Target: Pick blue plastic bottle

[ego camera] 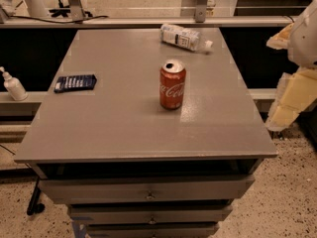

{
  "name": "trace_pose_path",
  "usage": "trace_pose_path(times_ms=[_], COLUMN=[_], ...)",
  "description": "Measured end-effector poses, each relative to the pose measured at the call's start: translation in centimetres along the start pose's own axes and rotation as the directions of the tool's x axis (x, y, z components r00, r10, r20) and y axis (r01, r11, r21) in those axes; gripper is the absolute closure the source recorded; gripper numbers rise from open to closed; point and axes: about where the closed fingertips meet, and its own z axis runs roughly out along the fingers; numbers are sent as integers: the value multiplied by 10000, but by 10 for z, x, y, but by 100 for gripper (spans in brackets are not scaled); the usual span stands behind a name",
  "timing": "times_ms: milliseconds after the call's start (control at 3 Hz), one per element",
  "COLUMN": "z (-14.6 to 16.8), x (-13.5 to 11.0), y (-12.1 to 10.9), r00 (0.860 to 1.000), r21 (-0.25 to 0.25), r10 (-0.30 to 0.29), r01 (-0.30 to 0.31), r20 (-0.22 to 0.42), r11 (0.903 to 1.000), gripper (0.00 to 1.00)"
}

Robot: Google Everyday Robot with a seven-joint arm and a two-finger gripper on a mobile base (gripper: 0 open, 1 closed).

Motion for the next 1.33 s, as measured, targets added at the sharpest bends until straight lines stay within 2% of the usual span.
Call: trace_pose_path(times_ms=[333, 667, 1000, 1333], z=[17, 34, 57, 100], x=[-18, -41, -65, -79], y=[-12, -49, -98, -154], r00=[9974, 9881, 9739, 9592], r21=[390, 1042, 1653, 1859], r10=[-252, -471, -807, -848], r01=[226, 320, 457, 345], r20=[669, 1461, 2121, 2696], r11=[9990, 9940, 9852, 9820], gripper=[0, 0, 0, 0])
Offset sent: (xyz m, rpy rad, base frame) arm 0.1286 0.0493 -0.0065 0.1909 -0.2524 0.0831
